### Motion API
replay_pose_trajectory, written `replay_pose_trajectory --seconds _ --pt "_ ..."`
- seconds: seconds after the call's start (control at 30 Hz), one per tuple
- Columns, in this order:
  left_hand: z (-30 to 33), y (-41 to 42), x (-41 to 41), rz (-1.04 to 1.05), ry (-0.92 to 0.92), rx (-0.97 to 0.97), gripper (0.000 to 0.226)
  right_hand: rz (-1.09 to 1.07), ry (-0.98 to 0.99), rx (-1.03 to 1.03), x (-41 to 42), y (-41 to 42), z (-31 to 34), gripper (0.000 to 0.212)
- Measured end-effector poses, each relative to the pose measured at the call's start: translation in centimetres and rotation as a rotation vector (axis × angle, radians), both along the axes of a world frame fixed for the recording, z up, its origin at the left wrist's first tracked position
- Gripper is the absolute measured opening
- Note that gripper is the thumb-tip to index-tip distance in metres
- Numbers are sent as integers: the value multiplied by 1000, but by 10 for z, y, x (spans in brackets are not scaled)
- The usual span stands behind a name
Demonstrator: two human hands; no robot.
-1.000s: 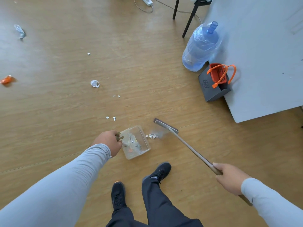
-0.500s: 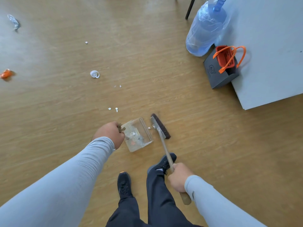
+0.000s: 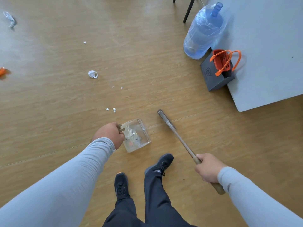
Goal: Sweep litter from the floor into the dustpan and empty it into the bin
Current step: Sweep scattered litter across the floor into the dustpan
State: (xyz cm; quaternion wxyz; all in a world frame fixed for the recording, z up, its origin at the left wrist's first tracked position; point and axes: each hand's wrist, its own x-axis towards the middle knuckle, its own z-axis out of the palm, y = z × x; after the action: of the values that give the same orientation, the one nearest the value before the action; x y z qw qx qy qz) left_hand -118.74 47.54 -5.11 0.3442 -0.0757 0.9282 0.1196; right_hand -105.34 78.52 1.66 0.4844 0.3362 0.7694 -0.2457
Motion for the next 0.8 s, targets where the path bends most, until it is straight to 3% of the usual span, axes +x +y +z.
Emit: replay_pose_trajectory --seconds 0.1,0.27,0.43,0.6,0.7,0.8 --pt "-2 0 0 0 16 -3 33 130 -70 43 -5 -29 -19 45" --pt "-3 5 -4 -13 35 -19 29 230 -124 -132 8 -56 -17 44" --pt "-3 4 -7 -20 35 -29 24 -66 -89 -228 13 1 13 71" --pt "-4 3 -6 -5 31 -5 29 -141 -33 -191 18 26 41 69" --pt "-4 3 -4 -9 38 -1 31 -35 -22 -81 10 17 32 60" --pt "-4 1 -1 -15 37 -3 35 250 -70 92 4 -8 3 43"
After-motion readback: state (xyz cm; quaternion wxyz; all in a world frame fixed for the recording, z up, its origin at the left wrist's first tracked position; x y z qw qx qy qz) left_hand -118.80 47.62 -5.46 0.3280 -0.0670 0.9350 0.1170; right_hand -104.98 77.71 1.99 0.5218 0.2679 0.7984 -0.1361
